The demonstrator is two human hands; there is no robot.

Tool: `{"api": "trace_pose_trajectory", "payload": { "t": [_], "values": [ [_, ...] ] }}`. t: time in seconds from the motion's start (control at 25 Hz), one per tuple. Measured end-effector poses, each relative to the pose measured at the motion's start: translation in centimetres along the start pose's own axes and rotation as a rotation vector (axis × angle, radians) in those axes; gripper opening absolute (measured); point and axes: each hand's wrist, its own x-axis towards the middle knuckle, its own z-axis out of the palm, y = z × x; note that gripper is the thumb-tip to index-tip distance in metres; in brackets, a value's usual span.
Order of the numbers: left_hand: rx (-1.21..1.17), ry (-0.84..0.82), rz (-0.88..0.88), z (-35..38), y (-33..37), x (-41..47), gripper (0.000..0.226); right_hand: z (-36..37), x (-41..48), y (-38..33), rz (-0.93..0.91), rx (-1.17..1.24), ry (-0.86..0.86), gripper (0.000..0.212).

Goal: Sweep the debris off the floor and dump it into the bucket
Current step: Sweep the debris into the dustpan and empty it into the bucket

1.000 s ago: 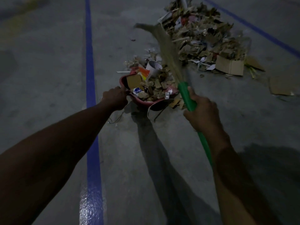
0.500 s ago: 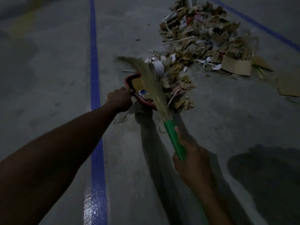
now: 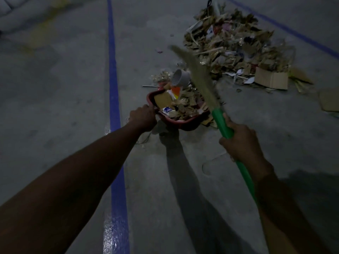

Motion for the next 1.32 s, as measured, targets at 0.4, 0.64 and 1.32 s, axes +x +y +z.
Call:
{"api": "trace_pose_trajectory", "payload": {
  "t": [0.4,0.64,1.32],
  "values": [
    [-0.003,0.05,0.033,0.7,-0.4,-0.1,0.048,2.5,-10.8,7.1,0.07,0.181,0.095,0.093],
    [-0.014,0.004,0.005,0.3,-0.1,-0.2,0.045,0.8,-4.4,3.5,0.005,0.009,0.081,0.086],
    [-0.014,0.008,0.105,-0.4,-0.4,-0.8,0.046,-1.1,-3.2,6.5,0.129,0.1,0.173,0.079]
  ]
}}
